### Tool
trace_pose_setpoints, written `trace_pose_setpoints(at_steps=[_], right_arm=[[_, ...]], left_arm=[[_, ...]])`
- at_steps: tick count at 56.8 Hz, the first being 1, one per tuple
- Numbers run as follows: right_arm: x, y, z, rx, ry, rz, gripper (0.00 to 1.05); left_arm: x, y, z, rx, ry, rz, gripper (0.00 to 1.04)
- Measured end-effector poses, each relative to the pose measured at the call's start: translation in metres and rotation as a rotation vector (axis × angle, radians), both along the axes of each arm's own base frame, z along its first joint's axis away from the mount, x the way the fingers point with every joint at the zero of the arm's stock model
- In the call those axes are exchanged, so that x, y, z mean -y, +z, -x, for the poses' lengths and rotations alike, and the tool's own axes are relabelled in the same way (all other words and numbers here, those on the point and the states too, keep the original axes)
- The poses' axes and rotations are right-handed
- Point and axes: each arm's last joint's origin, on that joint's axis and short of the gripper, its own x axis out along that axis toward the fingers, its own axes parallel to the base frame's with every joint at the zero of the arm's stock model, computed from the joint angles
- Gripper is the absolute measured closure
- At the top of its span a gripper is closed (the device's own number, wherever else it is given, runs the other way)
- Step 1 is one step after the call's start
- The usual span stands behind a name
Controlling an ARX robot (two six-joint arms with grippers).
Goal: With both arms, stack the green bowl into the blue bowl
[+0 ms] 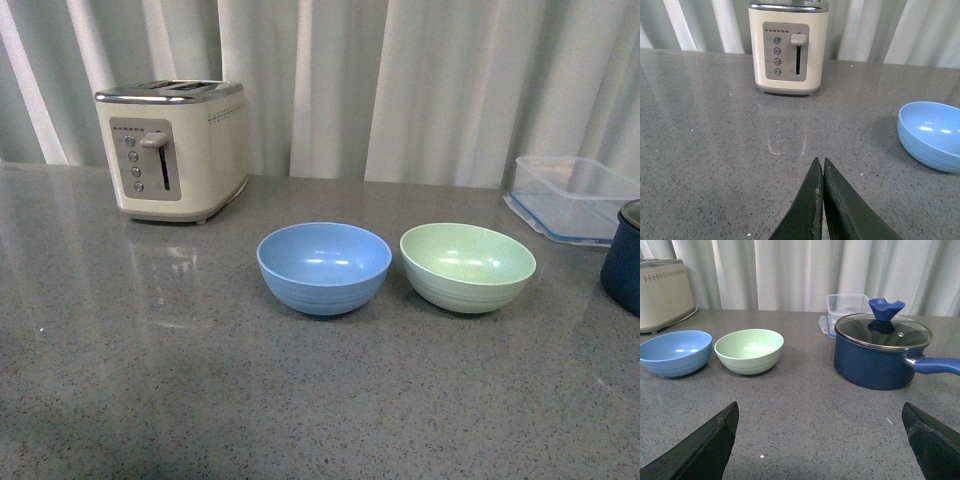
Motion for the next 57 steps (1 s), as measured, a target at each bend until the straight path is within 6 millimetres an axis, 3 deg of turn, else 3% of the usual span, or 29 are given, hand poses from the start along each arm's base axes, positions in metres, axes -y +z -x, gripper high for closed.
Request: trace_pose_setpoints(at_steps=[26, 57], right_arm=[[0.000, 0.000, 0.000, 0.000, 0.000, 0.000, 0.10], [0.000, 0.000, 0.000, 0.000, 0.000, 0.000, 0.10]], left_arm=[[-0.015, -0.019, 0.046, -0.014, 0.002, 0.000, 1.01], [-0.015, -0.009, 0.075, 0.020, 0.002, 0.000, 1.01]])
